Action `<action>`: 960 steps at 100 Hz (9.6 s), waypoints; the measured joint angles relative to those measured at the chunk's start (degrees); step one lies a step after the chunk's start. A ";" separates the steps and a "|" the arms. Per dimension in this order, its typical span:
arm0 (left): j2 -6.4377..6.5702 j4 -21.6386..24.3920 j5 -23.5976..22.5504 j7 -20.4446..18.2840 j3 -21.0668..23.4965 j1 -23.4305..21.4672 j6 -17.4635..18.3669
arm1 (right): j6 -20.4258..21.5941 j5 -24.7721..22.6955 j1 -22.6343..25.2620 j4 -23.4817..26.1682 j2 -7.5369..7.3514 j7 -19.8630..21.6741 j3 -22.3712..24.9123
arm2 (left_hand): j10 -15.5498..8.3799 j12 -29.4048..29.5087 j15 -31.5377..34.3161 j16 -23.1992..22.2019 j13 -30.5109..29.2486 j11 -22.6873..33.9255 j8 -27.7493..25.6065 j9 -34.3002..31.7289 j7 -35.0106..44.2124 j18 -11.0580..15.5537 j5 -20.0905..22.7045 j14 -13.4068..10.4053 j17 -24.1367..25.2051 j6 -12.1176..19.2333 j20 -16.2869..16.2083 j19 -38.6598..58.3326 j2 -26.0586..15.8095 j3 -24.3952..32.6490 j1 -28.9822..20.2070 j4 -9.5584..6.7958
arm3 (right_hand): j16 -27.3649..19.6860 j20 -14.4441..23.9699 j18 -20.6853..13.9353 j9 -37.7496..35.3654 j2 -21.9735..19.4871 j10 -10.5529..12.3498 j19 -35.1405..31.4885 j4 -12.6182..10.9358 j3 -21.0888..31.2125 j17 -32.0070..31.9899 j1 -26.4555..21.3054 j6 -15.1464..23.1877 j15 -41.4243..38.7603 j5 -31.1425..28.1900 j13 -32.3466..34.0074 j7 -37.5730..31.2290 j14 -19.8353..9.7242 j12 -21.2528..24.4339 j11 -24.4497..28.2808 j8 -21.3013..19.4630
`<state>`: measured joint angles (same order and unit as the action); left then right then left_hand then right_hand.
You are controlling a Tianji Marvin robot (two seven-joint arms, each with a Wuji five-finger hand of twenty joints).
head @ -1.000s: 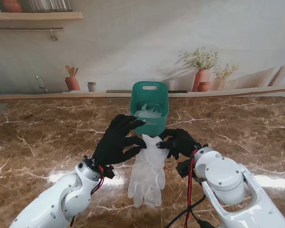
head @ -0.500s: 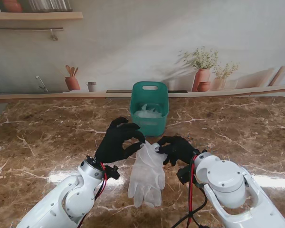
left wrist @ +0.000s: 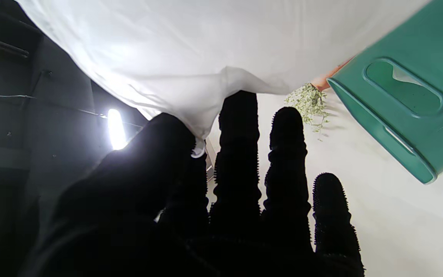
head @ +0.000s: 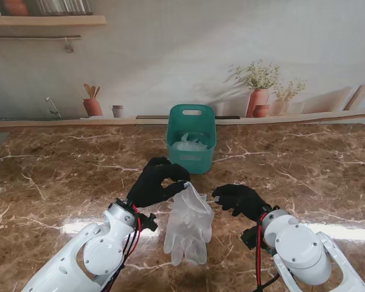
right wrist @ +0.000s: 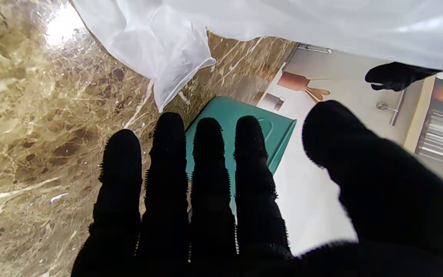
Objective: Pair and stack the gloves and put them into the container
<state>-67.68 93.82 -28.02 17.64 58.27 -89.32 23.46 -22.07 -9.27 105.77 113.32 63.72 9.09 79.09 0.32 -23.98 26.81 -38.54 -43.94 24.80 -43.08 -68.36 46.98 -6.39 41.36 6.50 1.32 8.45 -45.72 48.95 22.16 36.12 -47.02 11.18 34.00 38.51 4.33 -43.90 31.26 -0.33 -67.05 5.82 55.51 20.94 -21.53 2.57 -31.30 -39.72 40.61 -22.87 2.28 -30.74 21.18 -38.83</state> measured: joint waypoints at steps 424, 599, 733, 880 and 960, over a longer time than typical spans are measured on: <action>2.25 7.27 4.32 -10.92 2.11 -3.45 -0.09 | 26.36 -6.67 1.86 -2.61 0.12 -3.69 -0.66 | 0.03 -8.71 -0.74 -5.00 4.24 -4.14 22.07 2.58 -1.55 -1.88 7.22 3.29 1.87 0.69 -3.53 -5.04 2.87 -6.12 -2.67 -1.45 | -2.69 7.12 2.75 7.14 3.82 0.86 17.39 -0.07 -14.44 -5.10 8.05 -13.82 10.13 21.10 -4.99 15.29 1.12 -1.08 7.38 11.03; 7.56 18.12 12.86 -32.73 14.45 -18.94 -0.39 | 34.24 -6.58 13.77 3.08 0.43 -11.68 -3.27 | -0.44 -0.35 3.61 -6.40 -5.62 2.47 24.80 -6.33 0.17 -4.30 10.10 2.82 -2.21 -3.17 -2.12 0.89 5.31 -2.43 -1.23 -2.15 | 5.59 1.70 5.68 -36.45 17.24 4.05 -20.83 10.53 2.66 30.93 -10.47 7.97 -22.33 -17.20 32.29 -33.39 -0.16 -5.97 20.25 7.69; 0.04 -12.35 4.70 -10.94 -7.27 7.94 -26.27 | 10.31 -13.46 -19.58 -28.47 4.87 -23.57 -19.10 | 3.35 2.74 -0.13 -2.90 10.53 -2.81 27.18 18.39 -21.95 -3.30 -0.74 5.08 -1.43 -8.97 0.91 2.81 3.94 3.72 8.55 -2.31 | 5.58 1.63 4.24 -34.07 16.59 4.12 -18.86 10.53 3.92 21.92 -10.92 7.43 -16.18 -13.39 28.37 -30.54 -0.15 -6.66 17.21 8.67; 2.51 5.28 -6.24 -6.71 8.08 -9.08 -21.14 | -7.91 -40.20 -36.79 -36.09 1.12 -14.08 -46.87 | 3.54 9.94 -14.85 13.31 24.61 -9.11 31.79 40.89 -31.72 -0.61 -5.85 0.67 1.40 -11.63 13.89 -17.63 1.05 -6.13 9.17 -4.14 | 17.78 7.89 0.41 1.48 19.86 7.91 -0.77 7.64 5.30 -1.85 -0.83 -0.84 -23.66 3.20 -5.21 3.86 -6.72 -28.51 25.05 9.10; 2.56 6.16 -6.79 -7.10 9.54 -10.33 -20.65 | 7.79 -35.85 -31.25 -39.83 4.15 -28.59 -37.53 | 3.36 10.30 -14.93 13.33 24.61 -9.74 30.54 40.04 -29.10 -2.11 -3.10 0.66 1.86 -10.02 12.97 -18.27 -0.04 -9.85 9.16 -4.47 | 4.99 -0.51 0.54 -29.80 26.86 7.37 -11.36 12.68 5.48 25.18 -17.38 13.92 -9.62 -15.04 28.57 -30.79 -3.81 -10.73 10.01 13.58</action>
<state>-65.12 99.98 -34.81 10.55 67.81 -99.66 2.81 -14.29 -45.11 74.52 73.49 67.87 -19.50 41.56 3.68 -13.68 11.88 -25.21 -19.34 15.06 -12.54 -28.32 17.89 -8.50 38.25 7.16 3.19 -1.57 -32.75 30.68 22.12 26.27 -37.86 6.71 38.99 38.00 4.87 -73.70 58.12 7.04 -78.41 18.50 60.99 46.12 -38.91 16.49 -40.92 -54.76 69.18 -53.67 -1.53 -41.46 31.20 -25.26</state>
